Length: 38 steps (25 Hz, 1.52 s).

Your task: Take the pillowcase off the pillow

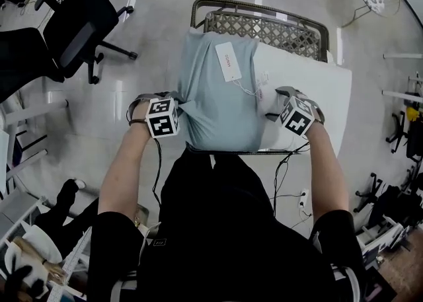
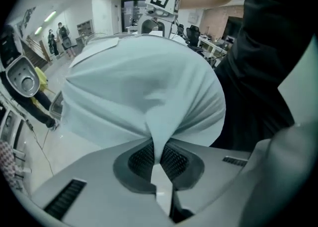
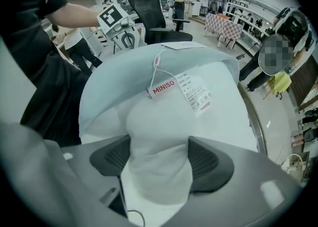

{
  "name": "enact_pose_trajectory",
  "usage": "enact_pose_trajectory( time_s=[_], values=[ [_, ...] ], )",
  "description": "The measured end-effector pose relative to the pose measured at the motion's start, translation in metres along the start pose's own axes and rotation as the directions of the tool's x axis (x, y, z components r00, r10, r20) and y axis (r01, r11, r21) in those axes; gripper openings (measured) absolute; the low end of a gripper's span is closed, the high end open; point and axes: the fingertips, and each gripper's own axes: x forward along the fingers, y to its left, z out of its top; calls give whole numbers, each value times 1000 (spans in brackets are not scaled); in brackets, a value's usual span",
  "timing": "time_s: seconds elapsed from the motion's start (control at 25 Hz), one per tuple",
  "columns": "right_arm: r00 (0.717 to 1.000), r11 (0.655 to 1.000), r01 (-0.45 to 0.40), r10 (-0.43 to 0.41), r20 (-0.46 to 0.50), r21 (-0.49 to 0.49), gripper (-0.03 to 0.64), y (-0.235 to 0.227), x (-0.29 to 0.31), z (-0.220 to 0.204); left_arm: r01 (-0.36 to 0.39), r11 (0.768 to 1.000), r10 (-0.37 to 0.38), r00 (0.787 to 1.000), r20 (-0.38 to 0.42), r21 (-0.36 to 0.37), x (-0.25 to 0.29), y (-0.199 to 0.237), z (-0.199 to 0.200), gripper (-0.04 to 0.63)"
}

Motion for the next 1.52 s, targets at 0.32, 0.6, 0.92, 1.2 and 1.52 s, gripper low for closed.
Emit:
enact_pose_trajectory(
  time_s=[0.32,0.6,0.92,1.2,1.52],
  values=[
    [997,999,-44,43,68,15,298,-14,-13,-5,-117,991,113,992,-62,-69,-62,15,-32,8],
    [989,997,-56,47,142,55,276,-24,-23,-4,-194,978,188,978,-88,-70,-98,31,-44,8],
    [983,999,3,3,183,-32,334,10,-53,16,-212,972,207,977,-48,-106,-103,37,-26,8],
    [986,982,-61,87,142,-176,460,112,-13,7,-232,965,224,972,-78,-122,-87,2,-5,28],
    [965,957,232,-204,163,-176,518,109,32,-8,-169,965,159,985,-64,-202,-35,-102,23,191]
  ],
)
